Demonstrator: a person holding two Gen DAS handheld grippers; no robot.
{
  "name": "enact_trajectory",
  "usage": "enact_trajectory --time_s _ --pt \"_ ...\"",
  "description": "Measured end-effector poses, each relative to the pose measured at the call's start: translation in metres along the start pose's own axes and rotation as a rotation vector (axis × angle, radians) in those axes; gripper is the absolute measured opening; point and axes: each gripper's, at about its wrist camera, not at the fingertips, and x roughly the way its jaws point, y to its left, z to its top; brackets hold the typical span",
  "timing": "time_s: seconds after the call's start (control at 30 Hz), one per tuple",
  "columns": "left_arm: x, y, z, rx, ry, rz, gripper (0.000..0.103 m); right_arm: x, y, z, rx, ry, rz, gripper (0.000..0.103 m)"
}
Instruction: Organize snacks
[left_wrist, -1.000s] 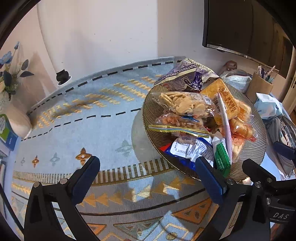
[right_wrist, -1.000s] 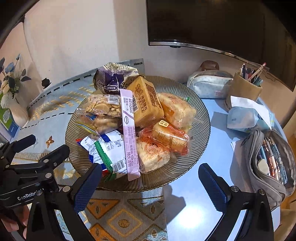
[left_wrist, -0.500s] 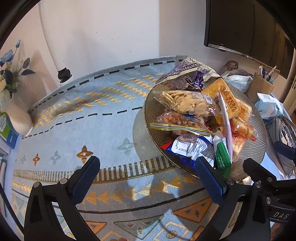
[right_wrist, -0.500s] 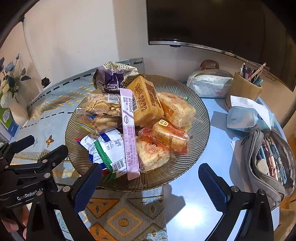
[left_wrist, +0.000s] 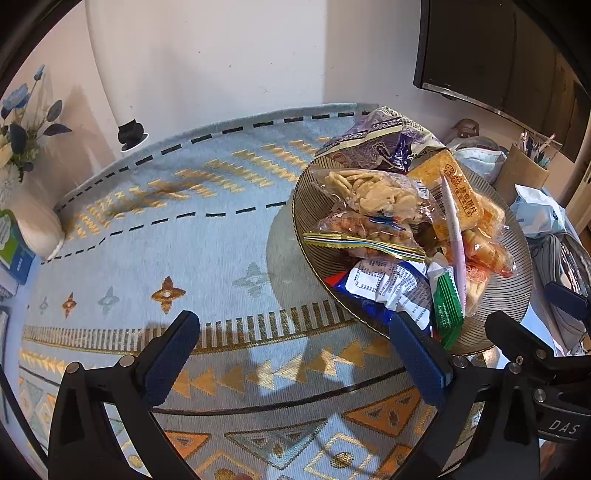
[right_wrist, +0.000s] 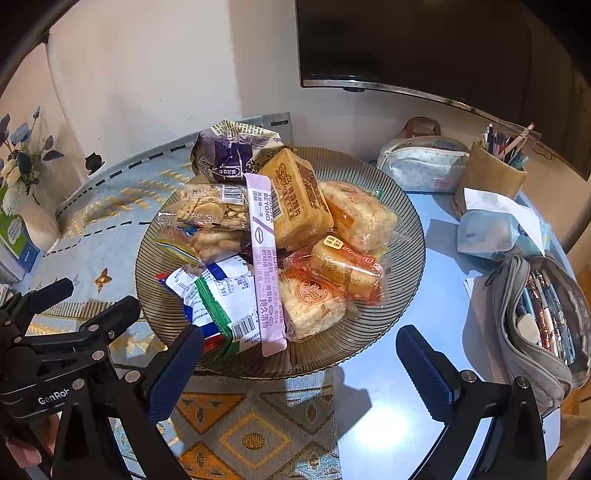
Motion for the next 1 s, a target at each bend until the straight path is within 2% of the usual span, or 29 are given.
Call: enact_trajectory --time_s 0.4,1.0 --pt "0.0026 0.0027 -0.0008 -0.008 0.013 -0.011 0.102 0.0042 0.0008 0.0018 0.007 0.0 0.015 0.103" --pt "0.0041 0.0027 -0.0018 0.006 0.017 0.015 0.102 0.0062 0.0022 0.0018 0.001 0.011 0.025 0.103"
